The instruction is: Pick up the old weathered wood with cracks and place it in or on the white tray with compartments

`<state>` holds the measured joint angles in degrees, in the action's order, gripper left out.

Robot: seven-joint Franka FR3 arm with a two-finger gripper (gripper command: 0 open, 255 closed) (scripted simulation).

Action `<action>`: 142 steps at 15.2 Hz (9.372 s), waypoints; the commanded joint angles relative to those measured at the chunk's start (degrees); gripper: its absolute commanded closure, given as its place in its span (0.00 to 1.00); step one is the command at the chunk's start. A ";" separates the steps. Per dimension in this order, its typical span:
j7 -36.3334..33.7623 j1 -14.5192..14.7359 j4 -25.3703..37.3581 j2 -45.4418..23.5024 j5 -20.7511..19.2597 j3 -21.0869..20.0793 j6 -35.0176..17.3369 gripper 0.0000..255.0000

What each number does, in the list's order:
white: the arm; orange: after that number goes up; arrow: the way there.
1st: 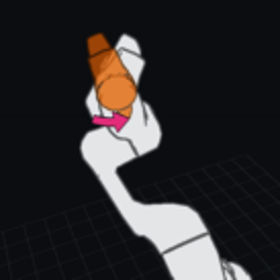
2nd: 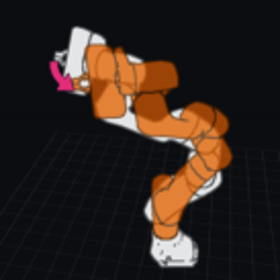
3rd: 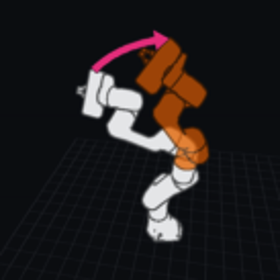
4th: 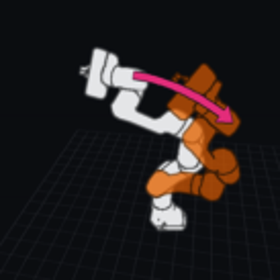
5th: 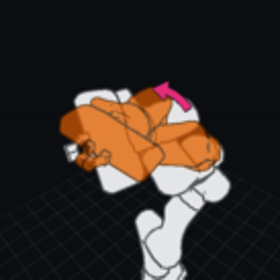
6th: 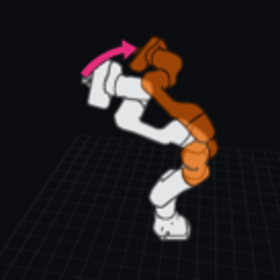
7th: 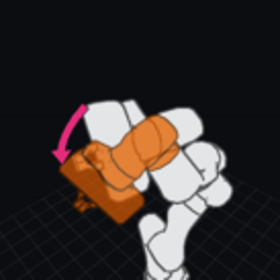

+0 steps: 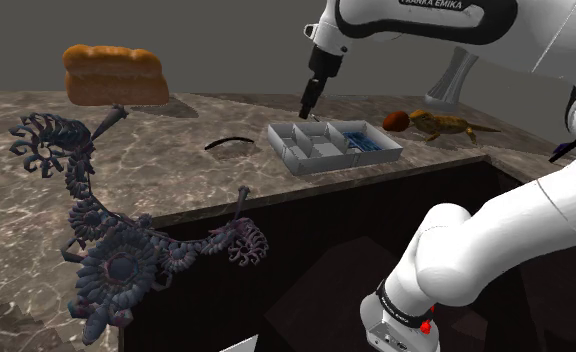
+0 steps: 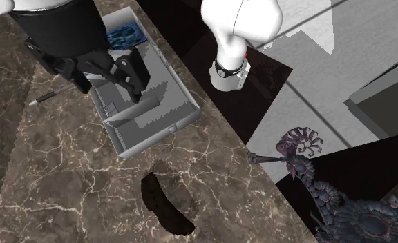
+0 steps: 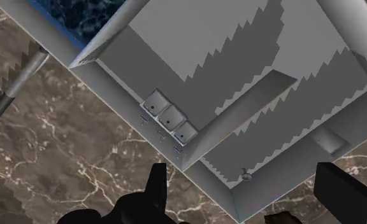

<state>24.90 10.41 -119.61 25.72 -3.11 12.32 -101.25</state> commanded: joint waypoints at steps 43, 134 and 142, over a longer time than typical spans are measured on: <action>42.68 14.53 18.43 -25.54 7.20 0.65 -2.26 0.00; 56.12 5.11 -10.43 9.83 -11.39 11.56 2.73 1.00; 56.12 5.11 -10.42 9.82 -11.38 11.56 2.74 0.00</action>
<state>81.02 15.52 -130.04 35.54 -14.49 23.88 -98.51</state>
